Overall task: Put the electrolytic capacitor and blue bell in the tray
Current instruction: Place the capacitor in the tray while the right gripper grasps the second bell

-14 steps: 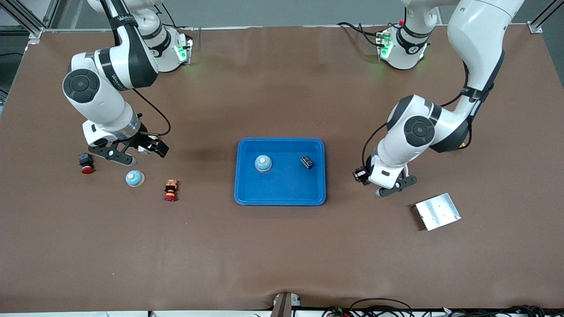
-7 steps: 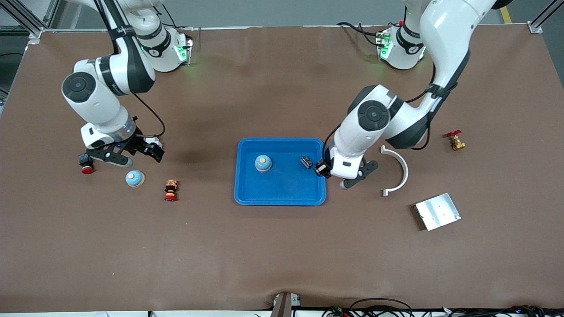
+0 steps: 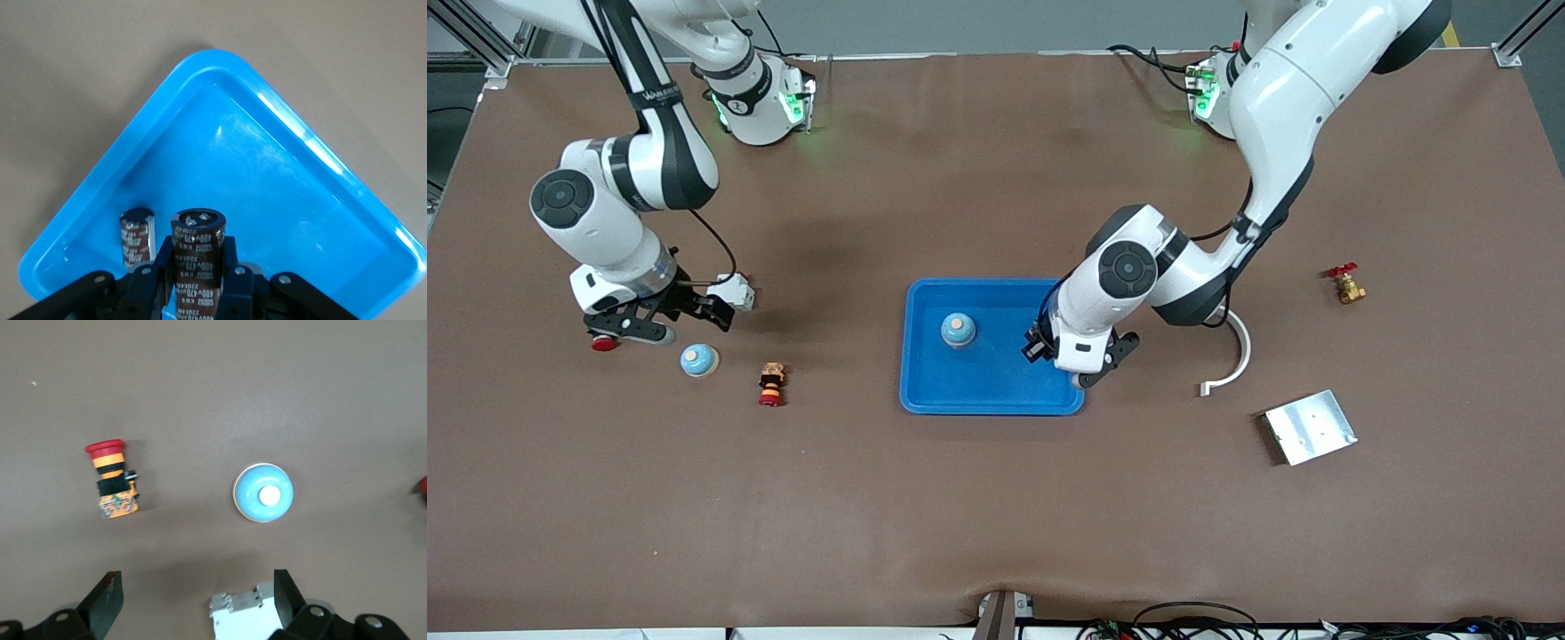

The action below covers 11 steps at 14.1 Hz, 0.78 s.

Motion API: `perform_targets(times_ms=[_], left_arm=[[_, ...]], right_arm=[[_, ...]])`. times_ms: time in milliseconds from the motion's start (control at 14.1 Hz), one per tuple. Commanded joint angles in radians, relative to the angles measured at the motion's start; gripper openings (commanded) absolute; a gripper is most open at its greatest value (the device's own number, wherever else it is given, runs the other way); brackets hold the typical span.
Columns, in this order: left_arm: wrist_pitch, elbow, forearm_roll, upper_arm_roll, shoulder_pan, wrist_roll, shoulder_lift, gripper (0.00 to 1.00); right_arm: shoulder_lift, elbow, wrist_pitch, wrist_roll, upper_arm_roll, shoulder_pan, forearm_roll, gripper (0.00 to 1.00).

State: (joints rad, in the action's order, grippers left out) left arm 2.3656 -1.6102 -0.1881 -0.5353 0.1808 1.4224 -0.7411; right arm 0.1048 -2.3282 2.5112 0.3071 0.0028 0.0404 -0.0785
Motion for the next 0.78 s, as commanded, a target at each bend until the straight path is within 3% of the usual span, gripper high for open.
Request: perform_targets(times_ms=[0, 142, 427, 711], left_arm=[[0.035, 0.045, 0.007, 0.075, 0.063, 0.024, -0.038, 0.0], [0.079, 0.047, 0.006, 0.08, 0.069, 0.024, -0.053, 0.0], [0.118, 0.071, 0.007, 0.081, 0.068, 0.023, -0.093, 0.0], [0.175, 0.078, 0.006, 0.104, 0.072, 0.02, -0.122, 0.0]], right_arm=[[0.07, 0.003, 0.082, -0.071, 0.019, -0.066, 0.002, 1.0], [0.131, 0.004, 0.158, -0.115, 0.019, -0.092, 0.002, 1.0], [0.205, 0.045, 0.166, -0.226, 0.022, -0.174, 0.002, 1.0], [0.236, 0.056, 0.166, -0.23, 0.025, -0.185, 0.023, 1.0]])
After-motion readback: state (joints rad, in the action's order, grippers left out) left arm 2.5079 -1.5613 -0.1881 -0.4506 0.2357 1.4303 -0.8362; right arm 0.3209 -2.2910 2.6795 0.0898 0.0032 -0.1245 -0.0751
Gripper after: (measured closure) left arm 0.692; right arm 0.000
